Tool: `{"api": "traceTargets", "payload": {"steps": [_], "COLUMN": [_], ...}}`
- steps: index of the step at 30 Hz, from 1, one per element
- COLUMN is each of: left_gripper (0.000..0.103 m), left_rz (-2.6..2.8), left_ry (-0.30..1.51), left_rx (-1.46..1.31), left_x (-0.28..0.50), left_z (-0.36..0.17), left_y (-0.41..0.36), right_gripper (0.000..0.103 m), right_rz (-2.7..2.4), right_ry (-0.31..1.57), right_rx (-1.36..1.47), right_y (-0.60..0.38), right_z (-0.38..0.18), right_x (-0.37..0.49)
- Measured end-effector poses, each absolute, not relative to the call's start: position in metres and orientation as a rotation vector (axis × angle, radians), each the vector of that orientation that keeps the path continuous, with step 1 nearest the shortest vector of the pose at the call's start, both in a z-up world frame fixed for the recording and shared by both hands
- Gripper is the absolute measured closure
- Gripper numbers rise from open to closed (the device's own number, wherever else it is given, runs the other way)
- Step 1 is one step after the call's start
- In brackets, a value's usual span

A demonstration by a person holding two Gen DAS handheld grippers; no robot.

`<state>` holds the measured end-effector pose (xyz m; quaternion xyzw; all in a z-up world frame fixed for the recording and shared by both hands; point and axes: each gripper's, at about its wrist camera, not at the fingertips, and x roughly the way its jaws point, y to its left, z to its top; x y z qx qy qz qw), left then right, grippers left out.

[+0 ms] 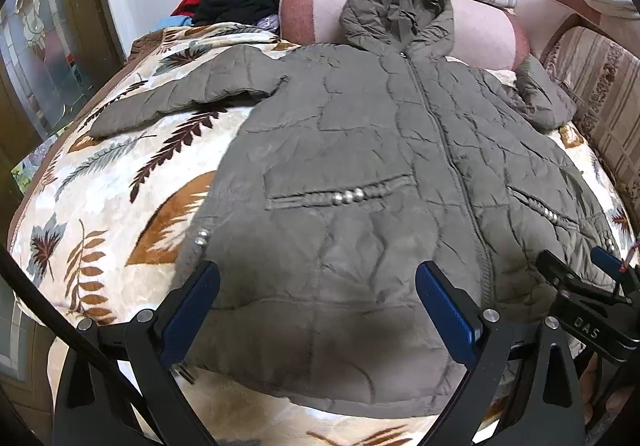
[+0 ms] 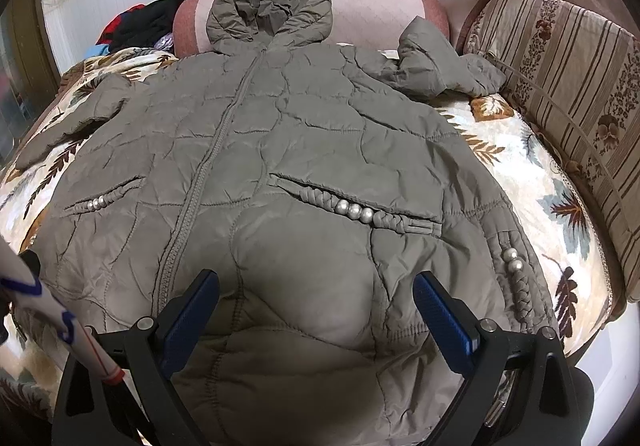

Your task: Fold large clothes

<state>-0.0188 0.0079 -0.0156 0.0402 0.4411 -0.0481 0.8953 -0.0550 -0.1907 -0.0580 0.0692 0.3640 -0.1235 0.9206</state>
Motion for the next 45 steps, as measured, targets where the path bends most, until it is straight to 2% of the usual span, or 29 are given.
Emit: {"api": "traceTargets", "payload": {"steps": [7, 12, 13, 14, 15, 16, 18, 21, 26, 27, 31, 32, 35, 36, 45], "left_gripper": [0.005, 0.006, 0.011, 0.035, 0.045, 0.047, 0.067, 0.076, 0.076, 0.072, 0.068, 0.063, 0.040, 0.037, 0.034], "left_rz": [0.015, -0.034, -0.066, -0.102, -0.138, -0.125, -0.129, -0.153, -0.152, -0.133, -0.078, -0.073, -0.059, -0.053, -0.090], "left_ry": [0.935, 1.029, 1.071, 1.099, 1.127, 1.114, 1.106, 1.107, 1.106, 1.097, 1.042, 1.022, 0.957, 0.934, 0.899], "left_rx": [0.000, -0.051, -0.065, -0.090, -0.124, -0.111, -0.075, -0.049, 0.011, 0.032, 0.045, 0.044, 0.069, 0.086, 0.127], "left_x": [0.014, 0.036, 0.040, 0.041, 0.040, 0.037, 0.030, 0.018, -0.004, -0.004, -0.005, -0.004, -0.008, -0.010, -0.028], "left_z": [-0.024, -0.056, -0.066, -0.073, -0.078, -0.078, -0.076, -0.070, -0.065, -0.062, -0.038, -0.032, -0.010, -0.004, 0.013], "left_y": [0.079, 0.111, 0.113, 0.113, 0.112, 0.110, 0.101, 0.089, 0.076, 0.075, 0.081, 0.083, 0.078, 0.075, 0.050], "right_gripper": [0.003, 0.003, 0.003, 0.003, 0.003, 0.003, 0.003, 0.003, 0.003, 0.003, 0.003, 0.003, 0.003, 0.003, 0.003], "right_rz": [-0.269, -0.260, -0.258, -0.257, -0.257, -0.258, -0.263, -0.264, -0.260, -0.261, -0.263, -0.263, -0.260, -0.258, -0.261], "right_ry": [0.751, 0.764, 0.765, 0.765, 0.764, 0.763, 0.757, 0.761, 0.765, 0.764, 0.760, 0.759, 0.756, 0.754, 0.746], "right_rx": [0.157, 0.144, 0.137, 0.132, 0.128, 0.125, 0.121, 0.124, 0.118, 0.117, 0.126, 0.128, 0.137, 0.137, 0.141], "right_y": [-0.196, -0.191, -0.189, -0.187, -0.186, -0.186, -0.186, -0.186, -0.185, -0.185, -0.188, -0.189, -0.189, -0.189, -0.189], "right_z": [-0.061, -0.064, -0.064, -0.064, -0.064, -0.064, -0.063, -0.064, -0.065, -0.065, -0.064, -0.065, -0.064, -0.064, -0.062], "right_x": [-0.055, -0.052, -0.052, -0.052, -0.052, -0.052, -0.052, -0.051, -0.051, -0.051, -0.051, -0.051, -0.052, -0.052, -0.057]}}
